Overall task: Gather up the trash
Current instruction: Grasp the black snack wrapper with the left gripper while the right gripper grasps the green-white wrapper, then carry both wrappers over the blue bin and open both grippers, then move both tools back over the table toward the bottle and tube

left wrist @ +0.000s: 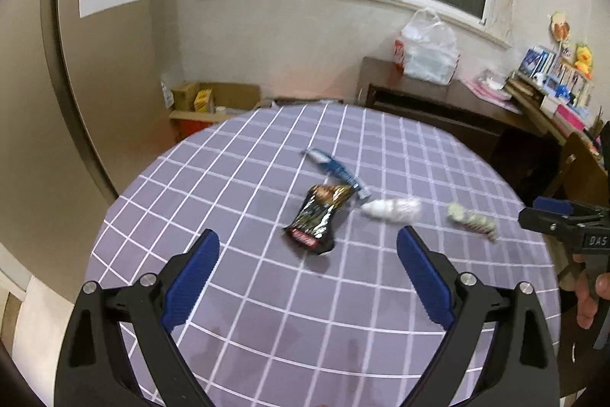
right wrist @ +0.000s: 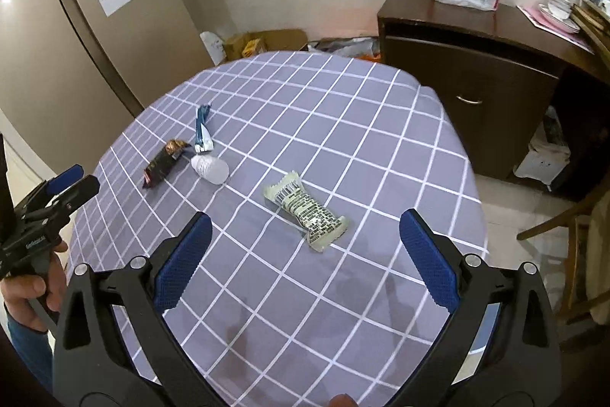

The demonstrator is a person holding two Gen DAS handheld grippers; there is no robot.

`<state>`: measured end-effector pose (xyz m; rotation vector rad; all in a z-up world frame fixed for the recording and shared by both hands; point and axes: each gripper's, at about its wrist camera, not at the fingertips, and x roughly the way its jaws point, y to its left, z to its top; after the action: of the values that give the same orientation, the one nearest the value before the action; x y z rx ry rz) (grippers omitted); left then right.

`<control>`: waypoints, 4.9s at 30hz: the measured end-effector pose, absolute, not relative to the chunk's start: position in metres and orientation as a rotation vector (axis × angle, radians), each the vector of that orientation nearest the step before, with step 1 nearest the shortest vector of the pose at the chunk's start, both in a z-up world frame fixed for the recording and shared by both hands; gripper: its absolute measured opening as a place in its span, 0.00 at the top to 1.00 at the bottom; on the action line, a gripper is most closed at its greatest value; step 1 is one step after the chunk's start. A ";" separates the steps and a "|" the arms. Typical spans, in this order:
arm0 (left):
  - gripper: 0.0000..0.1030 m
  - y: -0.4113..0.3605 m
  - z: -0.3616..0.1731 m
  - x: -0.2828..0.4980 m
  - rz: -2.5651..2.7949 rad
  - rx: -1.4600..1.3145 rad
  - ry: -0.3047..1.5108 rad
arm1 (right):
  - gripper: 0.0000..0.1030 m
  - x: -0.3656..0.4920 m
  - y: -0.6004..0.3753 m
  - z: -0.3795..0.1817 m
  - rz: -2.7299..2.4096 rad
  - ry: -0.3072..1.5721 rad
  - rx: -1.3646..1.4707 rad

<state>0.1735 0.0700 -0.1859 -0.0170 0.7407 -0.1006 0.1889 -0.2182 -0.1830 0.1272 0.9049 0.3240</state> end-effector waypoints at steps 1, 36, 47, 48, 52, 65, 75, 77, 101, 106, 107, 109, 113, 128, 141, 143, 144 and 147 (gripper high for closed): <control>0.10 0.071 -0.189 0.176 -0.101 -0.010 0.745 | 0.06 0.191 -0.216 -0.186 0.328 0.911 0.121; 0.71 0.041 -0.176 0.194 -0.153 0.002 0.773 | 0.80 0.180 -0.250 -0.168 0.371 0.834 0.149; 0.71 -0.067 -0.117 0.169 -0.340 0.046 0.663 | 0.80 0.138 -0.334 -0.124 0.299 0.687 0.283; 0.71 -0.077 -0.115 0.169 -0.358 0.050 0.660 | 0.80 0.134 -0.343 -0.122 0.287 0.677 0.294; 0.71 -0.134 -0.113 0.161 -0.449 0.083 0.659 | 0.80 0.116 -0.391 -0.120 0.200 0.647 0.344; 0.70 -0.307 -0.179 0.153 -0.684 0.198 0.829 | 0.80 0.069 -0.532 -0.196 -0.112 0.734 0.564; 0.70 -0.383 -0.250 0.169 -0.717 0.306 0.981 | 0.80 0.075 -0.570 -0.247 -0.164 0.800 0.654; 0.70 -0.390 -0.256 0.172 -0.718 0.318 0.992 | 0.80 0.076 -0.574 -0.250 -0.166 0.804 0.662; 0.12 -0.384 -0.245 0.191 -0.656 0.299 0.952 | 0.06 0.088 -0.577 -0.286 -0.271 0.921 0.673; 0.11 -0.368 -0.217 0.182 -0.668 0.274 0.894 | 0.06 0.090 -0.563 -0.264 -0.261 0.893 0.651; 0.11 -0.364 -0.213 0.180 -0.669 0.269 0.884 | 0.06 0.091 -0.558 -0.258 -0.257 0.884 0.643; 0.11 -0.353 -0.201 0.176 -0.669 0.258 0.857 | 0.06 0.094 -0.549 -0.247 -0.246 0.871 0.629; 0.11 -0.331 -0.180 0.171 -0.658 0.231 0.811 | 0.06 0.102 -0.525 -0.220 -0.208 0.840 0.591; 0.09 -0.154 -0.134 0.172 -0.378 0.105 0.688 | 0.06 0.167 -0.344 -0.151 0.129 0.818 0.361; 0.09 0.021 -0.155 0.174 -0.082 -0.042 0.731 | 0.06 0.218 -0.179 -0.173 0.404 0.922 0.140; 0.09 0.040 -0.160 0.174 -0.049 -0.056 0.740 | 0.06 0.224 -0.158 -0.177 0.431 0.928 0.111; 0.09 0.049 -0.162 0.174 -0.032 -0.064 0.745 | 0.06 0.228 -0.147 -0.180 0.446 0.932 0.095; 0.09 0.068 -0.167 0.173 -0.002 -0.084 0.754 | 0.06 0.234 -0.128 -0.185 0.467 0.942 0.057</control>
<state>0.1734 0.0675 -0.1669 -0.0845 0.7538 -0.0021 0.2337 -0.1280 -0.1848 0.0570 0.9421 0.4668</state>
